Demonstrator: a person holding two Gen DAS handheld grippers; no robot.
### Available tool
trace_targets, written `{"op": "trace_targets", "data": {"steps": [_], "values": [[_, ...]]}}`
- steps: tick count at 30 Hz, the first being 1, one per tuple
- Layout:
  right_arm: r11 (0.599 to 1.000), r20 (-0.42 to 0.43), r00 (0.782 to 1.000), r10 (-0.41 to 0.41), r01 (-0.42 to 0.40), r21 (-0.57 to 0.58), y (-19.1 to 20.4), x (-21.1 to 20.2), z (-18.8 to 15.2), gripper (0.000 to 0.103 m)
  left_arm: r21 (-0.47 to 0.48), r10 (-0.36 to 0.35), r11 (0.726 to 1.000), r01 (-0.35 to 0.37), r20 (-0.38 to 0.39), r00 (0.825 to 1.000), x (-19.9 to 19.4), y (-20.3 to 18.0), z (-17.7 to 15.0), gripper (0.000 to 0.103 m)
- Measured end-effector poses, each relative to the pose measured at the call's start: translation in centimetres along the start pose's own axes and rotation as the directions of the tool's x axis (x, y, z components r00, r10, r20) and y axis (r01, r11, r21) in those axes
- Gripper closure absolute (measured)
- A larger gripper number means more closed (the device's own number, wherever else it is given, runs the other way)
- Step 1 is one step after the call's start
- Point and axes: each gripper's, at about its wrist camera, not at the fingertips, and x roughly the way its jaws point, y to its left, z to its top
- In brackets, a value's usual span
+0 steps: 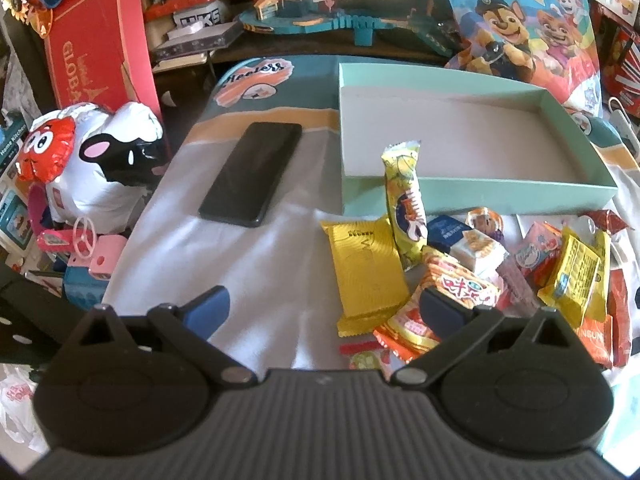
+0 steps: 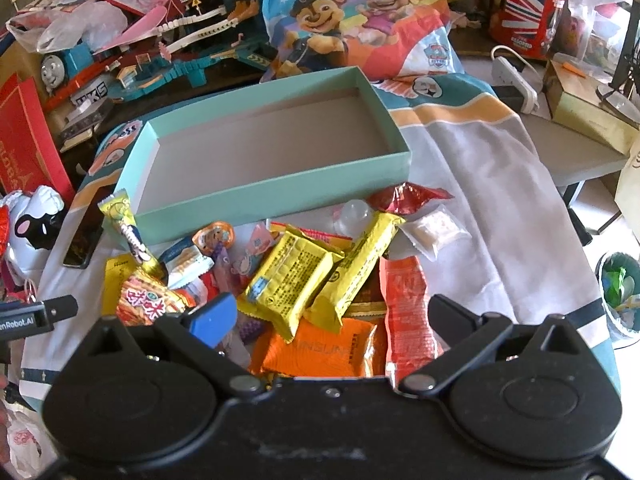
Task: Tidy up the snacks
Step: 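Move both grippers open toward the snack pile beside the teal box, then grasp a yellow wafer pack with the right gripper while the left grasps a yellow WINSUN pack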
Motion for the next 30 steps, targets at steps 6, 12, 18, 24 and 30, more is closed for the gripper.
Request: {"op": "trace_targets", "data": {"steps": [6, 12, 18, 24, 30], "values": [[1.0, -0.008, 1.0, 0.028, -0.028, 0.011, 0.0, 0.5, -0.1, 0.0, 0.027, 0.013, 1.0, -0.014, 0.014, 1.0, 0.9, 0.1, 0.0, 0.0], [0.999, 0.005, 0.999, 0.051, -0.051, -0.002, 0.7, 1.7, 0.5, 0.012, 0.007, 0.036, 0.999, -0.036, -0.014, 0.999, 4.0, 1.6, 0.7, 0.0], [0.996, -0.016, 0.997, 0.08, -0.08, 0.042, 1.4, 4.3, 1.9, 0.034, -0.022, -0.012, 1.0, 0.011, -0.056, 0.998, 6.9, 1.6, 2.0, 0.0], [0.99, -0.082, 0.992, 0.101, -0.092, 0.108, 1.7, 7.7, 2.7, 0.033, 0.039, -0.032, 0.999, 0.036, -0.088, 0.996, 9.2, -1.4, 2.5, 0.0], [0.996, -0.068, 0.995, 0.079, -0.076, 0.041, 2.6, 9.4, 2.3, 0.042, 0.07, -0.001, 0.998, 0.008, -0.103, 0.995, 10.7, -2.4, 1.9, 0.0]]}}
